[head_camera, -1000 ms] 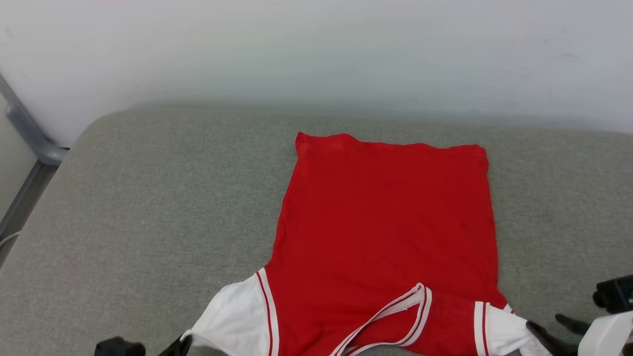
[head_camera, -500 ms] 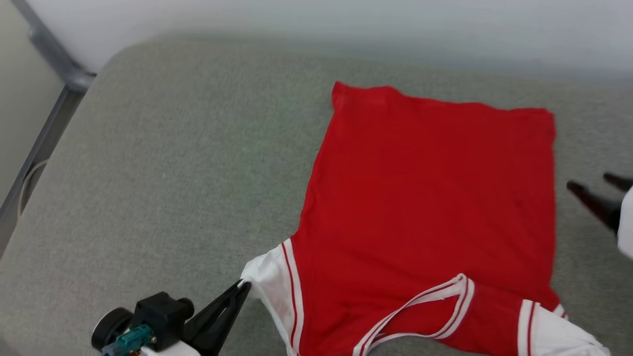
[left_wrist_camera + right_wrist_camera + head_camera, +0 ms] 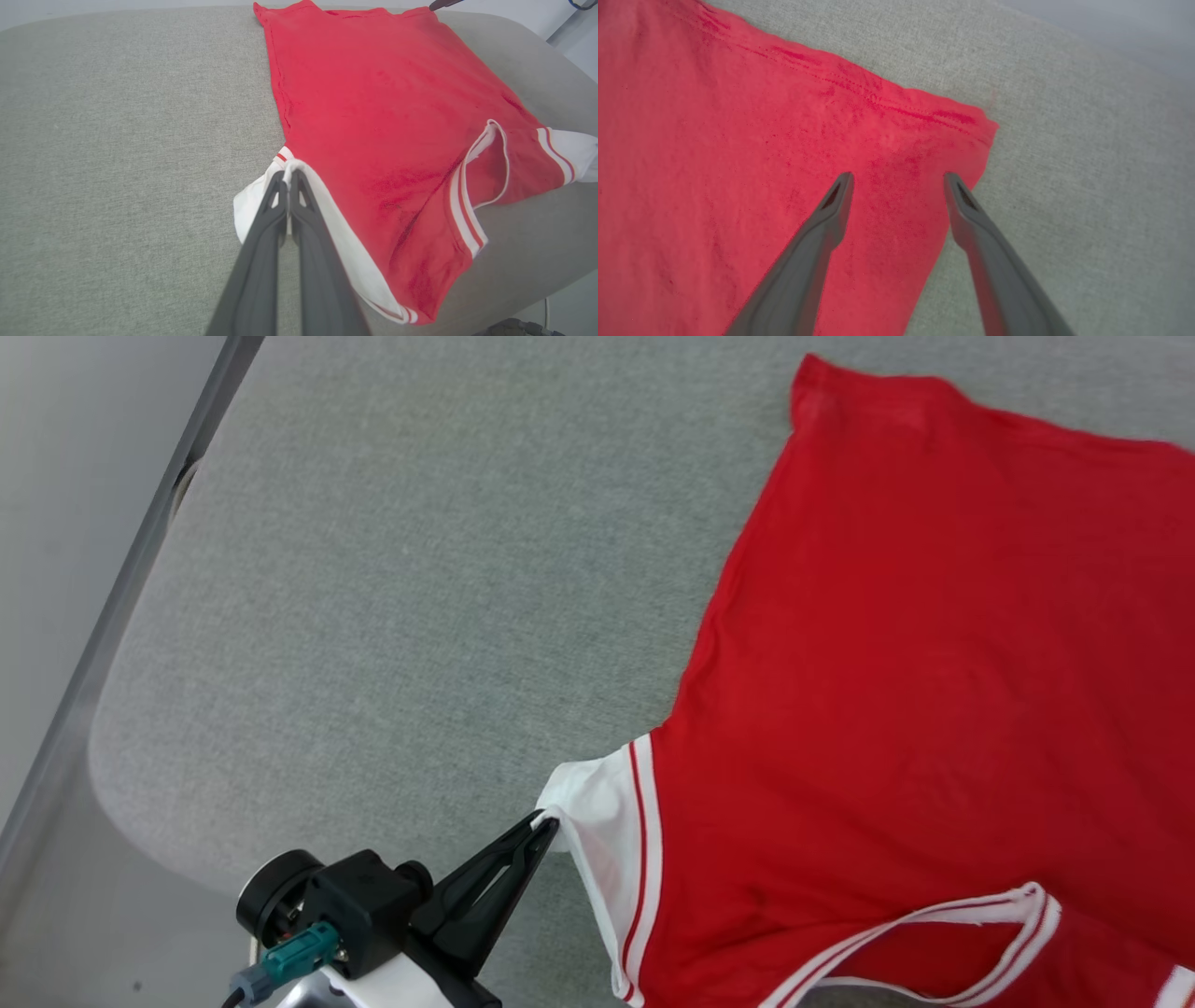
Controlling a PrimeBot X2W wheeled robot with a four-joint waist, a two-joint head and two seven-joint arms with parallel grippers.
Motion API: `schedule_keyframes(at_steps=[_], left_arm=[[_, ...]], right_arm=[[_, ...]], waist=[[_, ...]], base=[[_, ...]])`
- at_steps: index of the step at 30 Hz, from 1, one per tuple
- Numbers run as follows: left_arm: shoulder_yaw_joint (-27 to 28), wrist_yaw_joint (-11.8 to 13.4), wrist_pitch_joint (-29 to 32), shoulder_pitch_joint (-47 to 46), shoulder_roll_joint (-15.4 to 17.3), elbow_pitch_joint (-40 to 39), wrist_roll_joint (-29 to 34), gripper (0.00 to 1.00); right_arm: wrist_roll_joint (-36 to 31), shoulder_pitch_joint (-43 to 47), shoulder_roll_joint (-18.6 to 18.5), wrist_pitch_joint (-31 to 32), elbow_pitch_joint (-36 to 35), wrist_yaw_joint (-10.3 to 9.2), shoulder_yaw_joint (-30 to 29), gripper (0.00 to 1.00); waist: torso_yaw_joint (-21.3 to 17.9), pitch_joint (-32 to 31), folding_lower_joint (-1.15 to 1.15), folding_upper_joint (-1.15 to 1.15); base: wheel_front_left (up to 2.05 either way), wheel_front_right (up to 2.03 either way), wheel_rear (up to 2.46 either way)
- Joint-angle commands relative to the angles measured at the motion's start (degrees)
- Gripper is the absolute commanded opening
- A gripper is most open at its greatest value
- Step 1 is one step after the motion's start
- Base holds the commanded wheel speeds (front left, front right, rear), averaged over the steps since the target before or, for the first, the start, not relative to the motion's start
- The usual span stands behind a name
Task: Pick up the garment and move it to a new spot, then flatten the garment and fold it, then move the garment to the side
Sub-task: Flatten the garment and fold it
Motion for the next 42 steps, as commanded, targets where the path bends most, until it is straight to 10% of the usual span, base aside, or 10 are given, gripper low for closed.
schedule_keyframes(at_steps=[1, 8, 9, 11, 12, 42], left_arm=[[-0.10, -0.07, -0.17, -1.11, -0.36, -0.31, 0.02, 0.00], [-0.54, -0.36, -0.90, -1.96, -1.42, 0.53, -0.13, 0.00], [-0.62, -0.46, -1.26, -2.18, -1.61, 1.11, -0.27, 0.00], [-0.62, -0.46, -1.57, -2.40, -1.69, 1.54, -0.31, 0.00], [-0.66, -0.52, -1.61, -2.55, -1.79, 1.68, -0.36, 0.00], [3.51, 3.64, -4.75, 6.44, 0.81, 6.75, -4.56, 0.00]], right_arm=[[-0.70, -1.41, -0.61, 0.33, 0.52, -0.04, -0.58, 1.00], [-5.20, -0.47, 0.43, 1.86, 4.83, -0.04, -2.46, 1.00], [-5.31, 1.70, 1.65, 2.24, 5.74, -0.03, -2.00, 0.82], [-4.99, 3.05, 2.47, 2.65, 6.15, -0.03, -2.08, 0.04], [-5.01, 3.50, 2.71, 2.65, 6.32, -0.03, -2.19, 0.00], [-0.35, 27.98, 8.03, -11.34, 0.77, -0.05, -4.92, 0.00]], waist=[[2.83, 2.85, -0.01, 0.00], [4.29, 3.82, -0.01, 0.00], [4.25, 3.78, -0.01, 0.00], [4.07, 3.65, -0.01, 0.00], [3.96, 3.50, -0.01, 0.00], [-12.72, -18.22, -0.01, 0.00]], base=[[0.00, 0.00, 0.00], [0.00, 0.00, 0.00], [0.00, 0.00, 0.00], [0.00, 0.00, 0.00], [0.00, 0.00, 0.00], [0.00, 0.00, 0.00]])
